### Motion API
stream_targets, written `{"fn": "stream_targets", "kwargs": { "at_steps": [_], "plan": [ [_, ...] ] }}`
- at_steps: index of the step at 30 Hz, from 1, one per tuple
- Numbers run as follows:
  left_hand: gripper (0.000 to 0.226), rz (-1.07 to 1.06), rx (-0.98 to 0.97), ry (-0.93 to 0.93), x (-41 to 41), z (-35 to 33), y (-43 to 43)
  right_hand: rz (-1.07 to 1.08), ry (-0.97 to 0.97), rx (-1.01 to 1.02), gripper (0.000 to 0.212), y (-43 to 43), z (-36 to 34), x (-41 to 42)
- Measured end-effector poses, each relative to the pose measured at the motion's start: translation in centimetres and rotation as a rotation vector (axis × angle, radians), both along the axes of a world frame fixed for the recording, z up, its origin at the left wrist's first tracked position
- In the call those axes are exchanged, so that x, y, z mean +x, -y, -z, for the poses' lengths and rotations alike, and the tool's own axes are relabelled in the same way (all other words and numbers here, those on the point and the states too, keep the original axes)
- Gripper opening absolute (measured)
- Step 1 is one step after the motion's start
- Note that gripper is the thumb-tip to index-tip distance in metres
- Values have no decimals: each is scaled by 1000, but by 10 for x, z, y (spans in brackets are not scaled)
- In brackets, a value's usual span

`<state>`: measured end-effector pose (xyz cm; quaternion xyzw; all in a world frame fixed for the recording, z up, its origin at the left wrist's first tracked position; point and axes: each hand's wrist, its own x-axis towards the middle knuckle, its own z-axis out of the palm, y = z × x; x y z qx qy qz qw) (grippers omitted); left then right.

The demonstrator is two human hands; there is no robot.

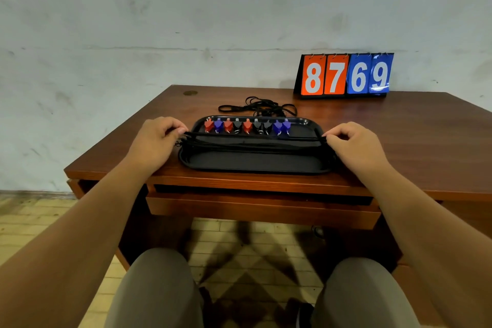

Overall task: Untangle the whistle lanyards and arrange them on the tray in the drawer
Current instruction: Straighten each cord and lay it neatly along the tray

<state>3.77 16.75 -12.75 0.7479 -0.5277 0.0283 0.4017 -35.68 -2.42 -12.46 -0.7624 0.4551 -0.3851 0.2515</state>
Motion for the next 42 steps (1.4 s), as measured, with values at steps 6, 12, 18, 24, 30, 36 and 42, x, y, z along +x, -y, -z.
{"fn": "stream_targets", "kwargs": {
  "at_steps": [6, 12, 18, 24, 30, 36, 42],
  "plan": [
    [16, -29, 16, -105, -1, 4, -3, -16, -106, -13, 15, 5, 3, 1],
    [14, -16, 26, -182, -1, 5, -4, -22, -108, -16, 16, 6, 4, 0],
    [11, -7, 5, -226, 4, 6, -4, -22, -112, -3, 15, 8, 5, 0],
    [9, -16, -41, -296, 3, 6, -4, -12, -109, -5, 16, 7, 6, 0],
    [15, -58, -53, -262, 6, 5, -4, -3, -86, 34, 21, 8, 2, 0],
    [17, -33, -25, -253, 5, 2, -3, -107, -73, 38, 15, 0, -2, 1],
    [14, 38, 70, -240, 0, 0, -3, -156, -140, 8, 16, 1, -3, 2]
  ]
}}
